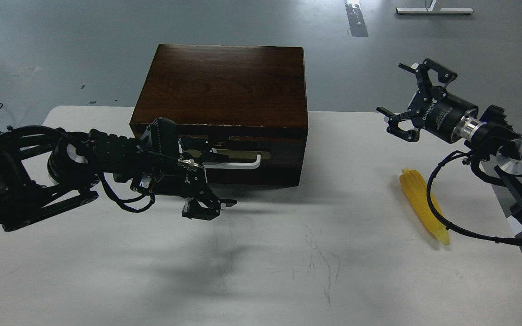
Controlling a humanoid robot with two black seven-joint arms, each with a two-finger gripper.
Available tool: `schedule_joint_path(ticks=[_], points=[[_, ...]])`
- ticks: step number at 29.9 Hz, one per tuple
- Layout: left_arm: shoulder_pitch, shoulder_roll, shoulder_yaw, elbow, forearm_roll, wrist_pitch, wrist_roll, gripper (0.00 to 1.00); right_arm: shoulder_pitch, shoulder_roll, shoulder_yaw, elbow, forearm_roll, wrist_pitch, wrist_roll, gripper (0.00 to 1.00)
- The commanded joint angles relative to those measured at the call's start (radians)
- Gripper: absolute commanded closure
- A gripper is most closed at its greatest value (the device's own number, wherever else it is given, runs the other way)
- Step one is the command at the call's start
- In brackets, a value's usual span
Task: Put corn in drawer with both arms
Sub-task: 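Hook the left gripper onto the white drawer handle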
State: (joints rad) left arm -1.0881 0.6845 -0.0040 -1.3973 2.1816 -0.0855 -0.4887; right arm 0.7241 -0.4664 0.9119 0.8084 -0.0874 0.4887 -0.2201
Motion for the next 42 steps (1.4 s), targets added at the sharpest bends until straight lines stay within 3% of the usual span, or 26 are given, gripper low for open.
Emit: schedule_joint_path(ticks=[1,19,42], points=[[-0.002,0.003,0.001,0.000,0.000,0.000,0.000,0.02,0.000,0.000,-0.001,0.000,0.000,0.000,0.001,0.00],[-0.009,0.017,0.001,-0.003,0.000,0.000,0.000,0.02,0.000,0.002,0.001,0.000,0.000,0.000,0.001,0.00],[0.020,0.047,0.002,-0.104,0.000,0.000,0.000,0.02,0.000,0.003,-0.001,-0.003,0.000,0.000,0.001,0.00]])
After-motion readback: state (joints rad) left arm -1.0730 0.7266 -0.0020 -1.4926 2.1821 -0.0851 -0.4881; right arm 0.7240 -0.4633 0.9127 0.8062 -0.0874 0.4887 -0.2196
